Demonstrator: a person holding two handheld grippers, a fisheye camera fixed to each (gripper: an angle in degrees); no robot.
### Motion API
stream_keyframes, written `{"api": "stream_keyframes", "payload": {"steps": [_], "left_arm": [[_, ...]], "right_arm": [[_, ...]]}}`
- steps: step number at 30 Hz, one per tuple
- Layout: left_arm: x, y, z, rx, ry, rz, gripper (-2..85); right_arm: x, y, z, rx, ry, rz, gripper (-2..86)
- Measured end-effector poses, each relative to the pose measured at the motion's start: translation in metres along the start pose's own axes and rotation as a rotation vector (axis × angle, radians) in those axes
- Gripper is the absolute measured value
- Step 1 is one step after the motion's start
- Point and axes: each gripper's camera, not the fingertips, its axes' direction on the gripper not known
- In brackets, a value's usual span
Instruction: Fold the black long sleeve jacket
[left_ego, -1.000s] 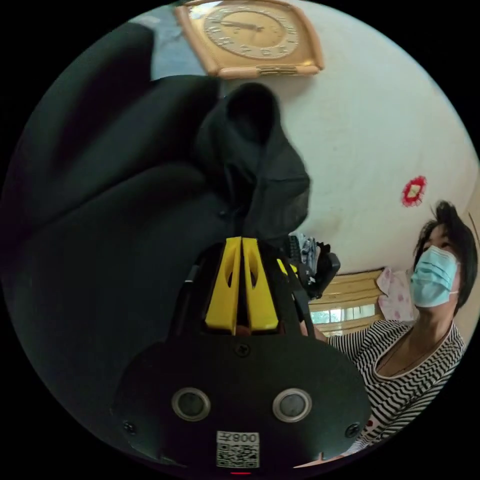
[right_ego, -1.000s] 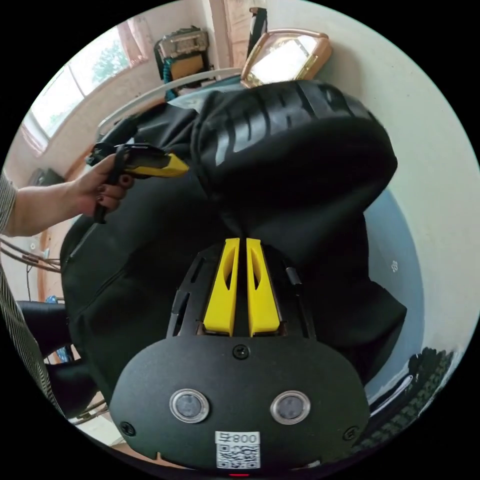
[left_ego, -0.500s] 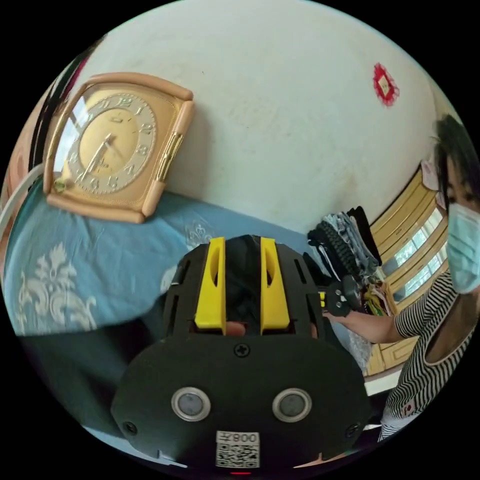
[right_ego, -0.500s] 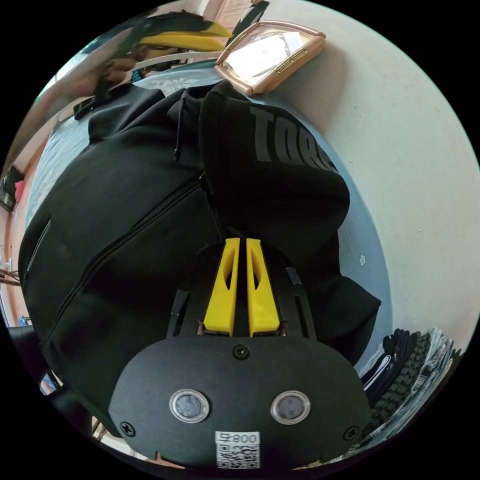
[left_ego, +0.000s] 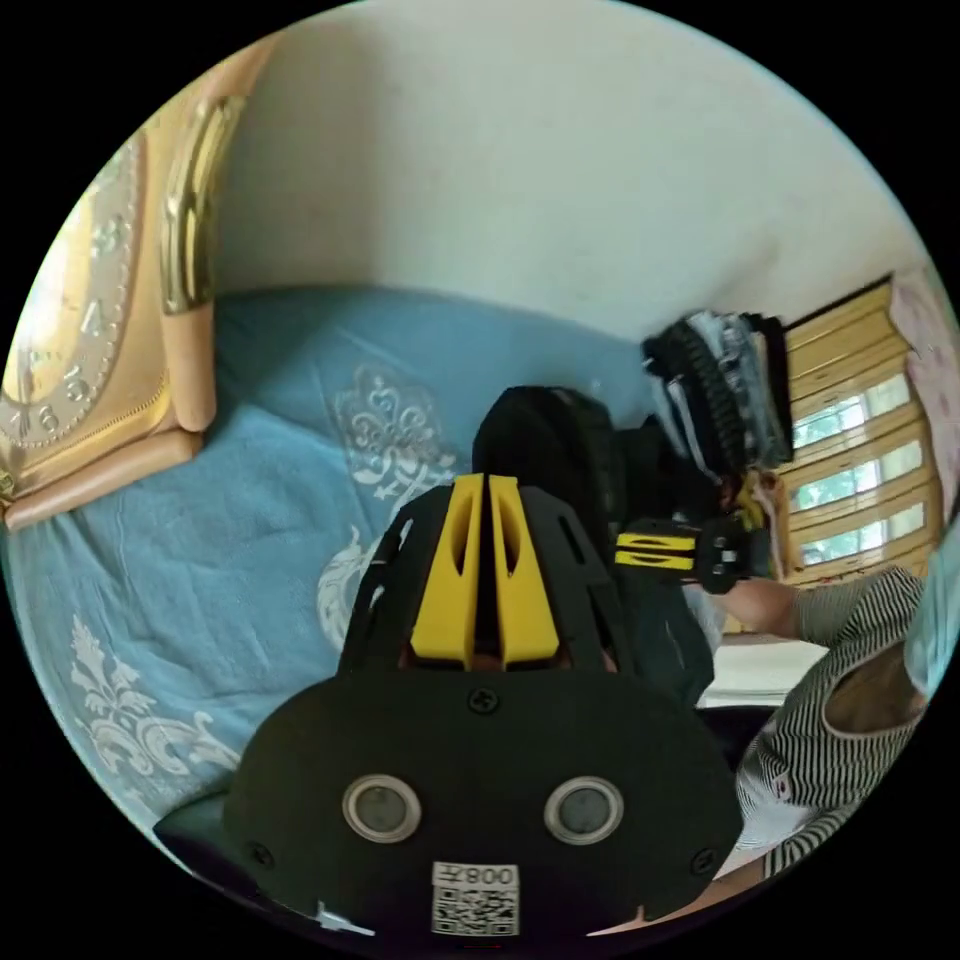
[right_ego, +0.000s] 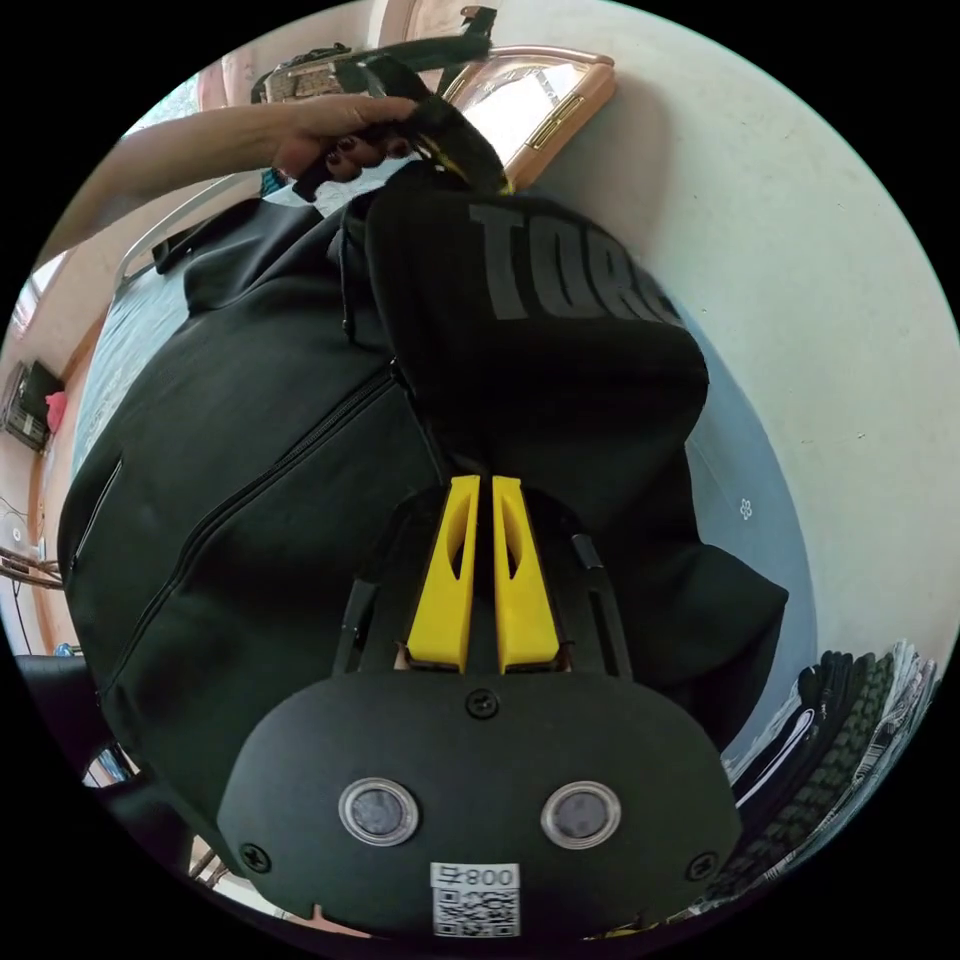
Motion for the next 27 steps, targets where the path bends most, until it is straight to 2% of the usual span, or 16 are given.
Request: {"api": "stream_keyframes", "payload": {"steps": [3,7,10,18,21,23,27], "left_arm": [[0.027,0.036,-0.046,0.192,0.117,0.088,1.4],[0.055,0.088,-0.076,0.278,0.211,0.182,1.2],[0.067,0.133,-0.078,0.262,0.217,0.235,1.0],[0.042,0.246,-0.024,0.096,0.18,0.095,1.5],[0.037,0.273,-0.014,0.059,0.16,0.051,2.2],[0.032,0.289,-0.013,0.05,0.14,0.014,2.8],[0.008,0.331,-0.022,0.116,0.185,-0.136,5.0]], "right_arm": [[-0.002,0.0,-0.001,-0.006,0.033,-0.033,2.4],[0.006,-0.007,-0.005,0.041,0.166,-0.021,2.4],[0.016,-0.016,-0.006,0.098,0.287,-0.008,2.4],[0.012,0.02,0.005,0.107,0.392,-0.081,3.5],[0.012,0.046,-0.003,0.1,0.343,-0.111,5.2],[0.017,0.063,-0.01,0.077,0.242,-0.098,7.3],[0.049,0.1,-0.014,-0.026,-0.08,0.058,10.9]]}}
